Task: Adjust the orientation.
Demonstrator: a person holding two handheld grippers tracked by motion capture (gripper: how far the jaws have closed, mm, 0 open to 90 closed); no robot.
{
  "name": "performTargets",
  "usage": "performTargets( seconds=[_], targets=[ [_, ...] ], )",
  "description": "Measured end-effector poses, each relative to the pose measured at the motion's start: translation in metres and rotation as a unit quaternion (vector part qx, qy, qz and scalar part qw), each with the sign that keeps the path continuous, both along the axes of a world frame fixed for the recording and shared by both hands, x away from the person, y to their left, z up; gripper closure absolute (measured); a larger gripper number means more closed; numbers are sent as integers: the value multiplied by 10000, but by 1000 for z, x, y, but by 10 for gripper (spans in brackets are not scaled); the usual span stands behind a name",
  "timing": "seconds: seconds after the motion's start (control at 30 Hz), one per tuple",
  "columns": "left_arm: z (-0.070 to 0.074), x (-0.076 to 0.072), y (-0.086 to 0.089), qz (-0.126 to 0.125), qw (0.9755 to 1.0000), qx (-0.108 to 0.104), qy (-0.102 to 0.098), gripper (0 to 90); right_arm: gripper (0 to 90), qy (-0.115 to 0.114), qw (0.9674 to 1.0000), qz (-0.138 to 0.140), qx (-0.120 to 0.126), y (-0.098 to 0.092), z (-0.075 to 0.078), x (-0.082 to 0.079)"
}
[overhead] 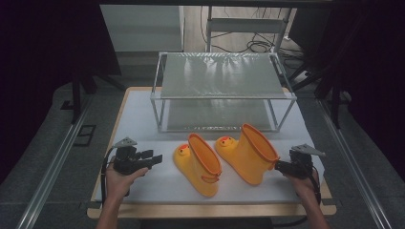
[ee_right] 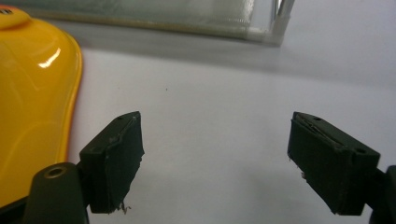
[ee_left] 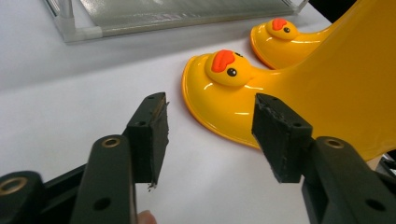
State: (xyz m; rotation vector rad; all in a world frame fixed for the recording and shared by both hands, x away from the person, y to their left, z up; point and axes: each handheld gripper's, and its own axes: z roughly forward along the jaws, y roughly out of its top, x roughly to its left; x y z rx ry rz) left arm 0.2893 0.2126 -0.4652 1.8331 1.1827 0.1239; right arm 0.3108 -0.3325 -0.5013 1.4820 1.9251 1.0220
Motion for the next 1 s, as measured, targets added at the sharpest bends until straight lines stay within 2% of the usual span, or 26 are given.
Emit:
performTargets(
  seconds=[0.1,0.23,0.4,0.57,0.8,0.9,0.93,0.97,1.0],
  targets=[
    [0,-2,0,-10,10000,23,-10,582,223,32,9998,74,205,-7,-2,2],
    [-1,-2,-1,28,10000,-29,11,743,241,36,9997,24,222,-9,-3,2],
    [-1,-4,-5,-103,9999,-3,61,877,267,105,9998,59,186,-8,-6,2],
    [2,-6,-12,-235,9997,50,35,899,280,132,9998,118,116,-4,-7,2],
    [4,-10,-27,-419,9991,73,16,900,289,214,9997,19,108,-7,-10,2],
    [2,-17,-41,-563,9984,94,-14,900,293,164,9997,-80,178,-11,-9,0],
    [-1,-25,-50,-660,9977,133,-56,900,295,144,9997,-91,168,-12,-9,0],
    [-1,-25,-50,-660,9977,133,-56,900,295,144,9997,-91,168,-12,-9,0],
    [-8,-34,-60,-768,9969,143,-12,900,296,134,9997,-126,182,-13,-8,-1]
  ],
)
